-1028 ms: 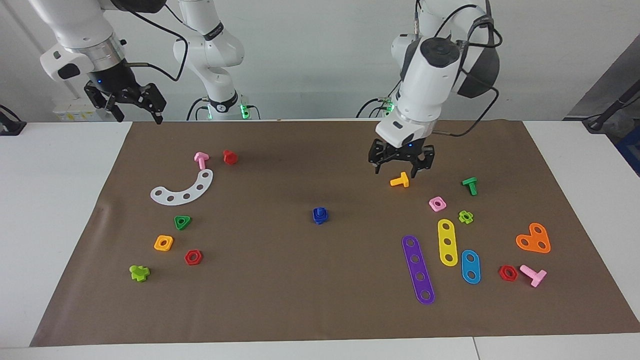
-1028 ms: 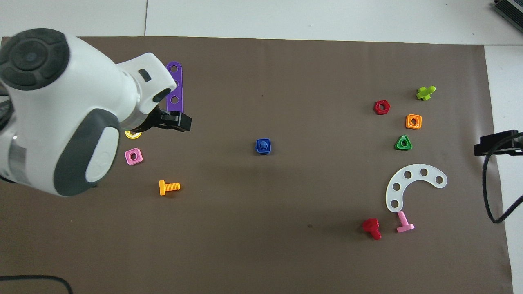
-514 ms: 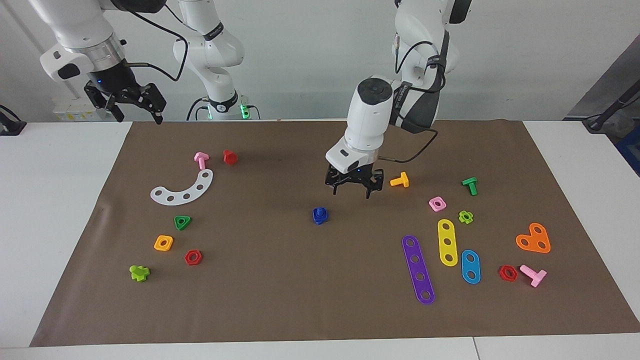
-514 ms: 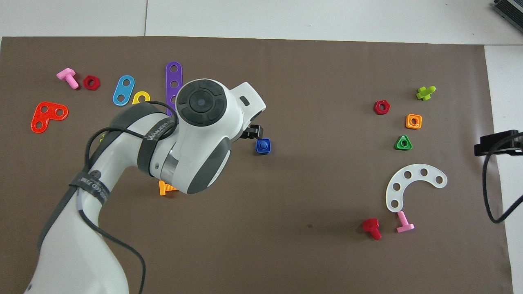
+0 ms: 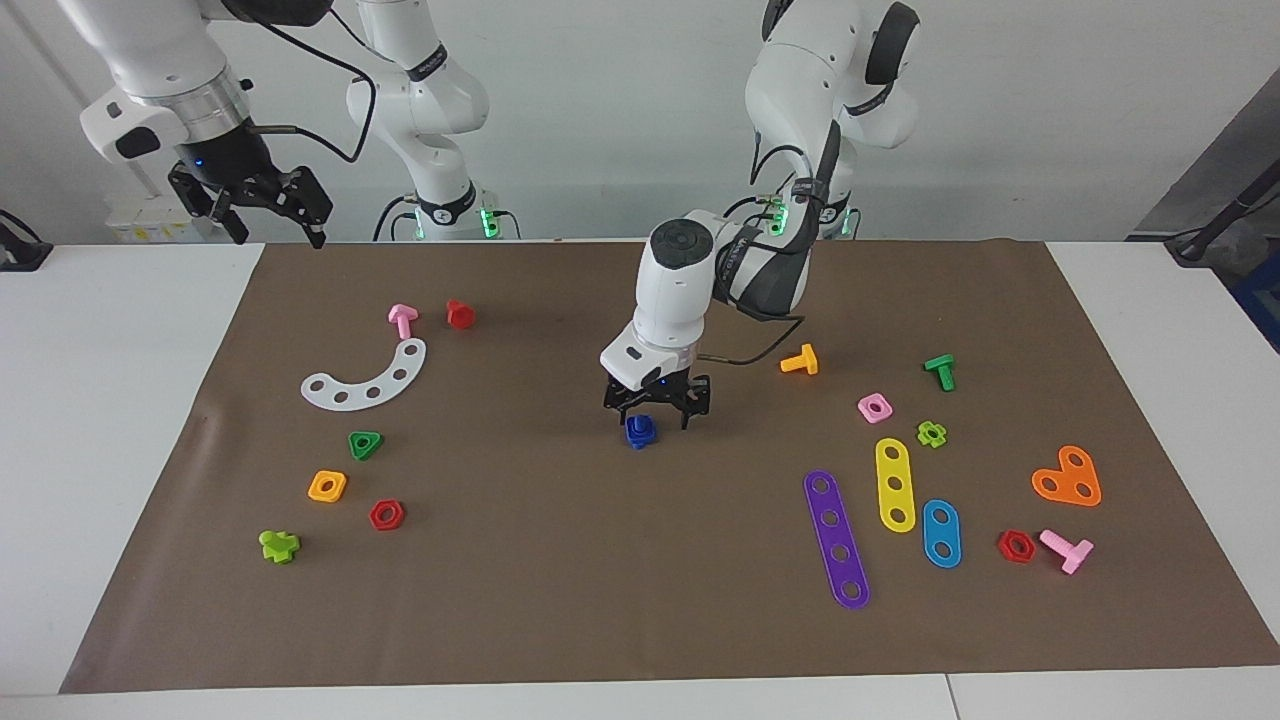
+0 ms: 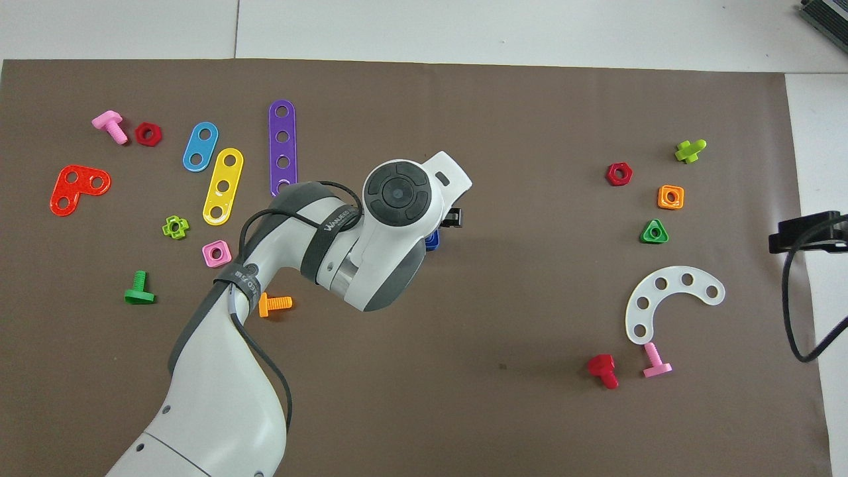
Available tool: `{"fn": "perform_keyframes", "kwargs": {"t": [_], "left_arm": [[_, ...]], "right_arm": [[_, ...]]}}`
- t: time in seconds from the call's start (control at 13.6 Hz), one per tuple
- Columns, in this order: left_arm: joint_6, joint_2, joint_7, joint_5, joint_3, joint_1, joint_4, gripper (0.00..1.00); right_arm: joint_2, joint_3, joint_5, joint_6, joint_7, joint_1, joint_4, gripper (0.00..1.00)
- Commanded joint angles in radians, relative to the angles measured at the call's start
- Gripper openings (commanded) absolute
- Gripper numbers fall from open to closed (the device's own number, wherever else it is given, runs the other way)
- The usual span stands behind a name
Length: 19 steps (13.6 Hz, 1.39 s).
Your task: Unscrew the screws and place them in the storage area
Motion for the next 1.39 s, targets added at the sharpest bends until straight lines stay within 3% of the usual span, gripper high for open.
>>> {"fn": "perform_keyframes", "kwargs": {"t": [0.0,0.44,1.32], "left_arm": [[0.039,0.008,-0.027,0.012,0.019,-0.028,-0.018,0.93],[0.121,0.005,-0.029,0.019,0.019,-0.046,-0.101,0.91],[0.125,-0.003,-0.052,0.019,0.019,-0.062,-0.129,0.8]], "right_arm": [[-0.011,0.001,0.008,-0.014,0.0,-0.002,-0.006,1.0],[-0.011,0.001,0.008,-0.014,0.0,-0.002,-0.006,1.0],[-0.011,0.001,0.008,-0.014,0.0,-0.002,-0.006,1.0]]}}
